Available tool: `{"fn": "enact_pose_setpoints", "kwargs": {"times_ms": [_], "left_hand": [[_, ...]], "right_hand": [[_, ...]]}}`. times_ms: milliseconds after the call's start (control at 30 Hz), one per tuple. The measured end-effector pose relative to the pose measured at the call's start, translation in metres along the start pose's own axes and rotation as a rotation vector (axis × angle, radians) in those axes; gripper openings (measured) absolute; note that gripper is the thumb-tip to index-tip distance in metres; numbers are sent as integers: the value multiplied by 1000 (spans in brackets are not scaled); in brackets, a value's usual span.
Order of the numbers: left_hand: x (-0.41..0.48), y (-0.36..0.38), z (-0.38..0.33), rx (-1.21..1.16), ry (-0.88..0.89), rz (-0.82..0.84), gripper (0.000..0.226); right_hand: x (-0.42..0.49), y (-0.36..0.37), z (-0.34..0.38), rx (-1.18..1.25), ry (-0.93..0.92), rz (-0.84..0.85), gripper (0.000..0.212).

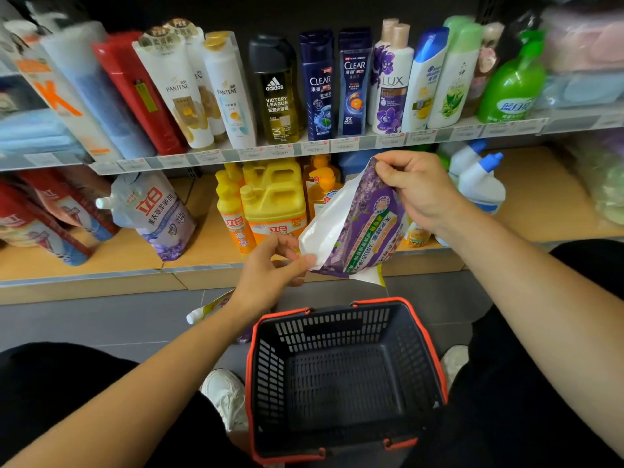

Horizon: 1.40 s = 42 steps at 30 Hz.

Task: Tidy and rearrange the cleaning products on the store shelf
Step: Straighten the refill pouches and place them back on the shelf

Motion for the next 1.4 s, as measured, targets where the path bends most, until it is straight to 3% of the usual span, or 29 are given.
{"fn": "enact_pose_setpoints", "kwargs": {"times_ms": [100,200,333,533,633,733,800,1000,1100,1267,1400], "left_hand": [[3,7,10,-66,-134,103,29],[4,4,8,-93,-91,149,11],[3,-2,-3,-80,-35,196,11],[11,-20,-33,-85,65,82,12],[13,-16,-34,-37,66,54,13],[13,-13,-30,-1,38,38,14],[13,-14,-28,-17,18,28,16],[13,-16,-27,-102,-2,25,13],[14,-14,-28,-120,8,36,17],[20,-8,-34,-237,67,112,21],[17,-3,-17,-27,95,168,23]], "right_hand": [[-1,3,-4,-30,10,22,18],[1,-2,-10,-52,18,-15,17],[9,-16,-16,-95,17,-59,18],[10,-17,-17,-309,-17,-21,16],[-8,10,-1,-425,-134,112,17],[-42,57,-9,-591,-184,425,24],[-62,78,-25,-678,-199,539,29],[-79,93,-21,-717,-536,427,16],[-80,94,-14,-764,-615,417,10],[-60,74,-4,-742,-521,265,7],[-51,60,2,-713,-479,166,7]]}}
Point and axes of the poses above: each hand's wrist, its own x-axis towards the middle knuckle, its own y-axis out of the palm, z = x × y, the point moved 7 cm from there along x, towards the middle knuckle, and after that the axes turned 7 degrees about x, right-handed, at the moved point
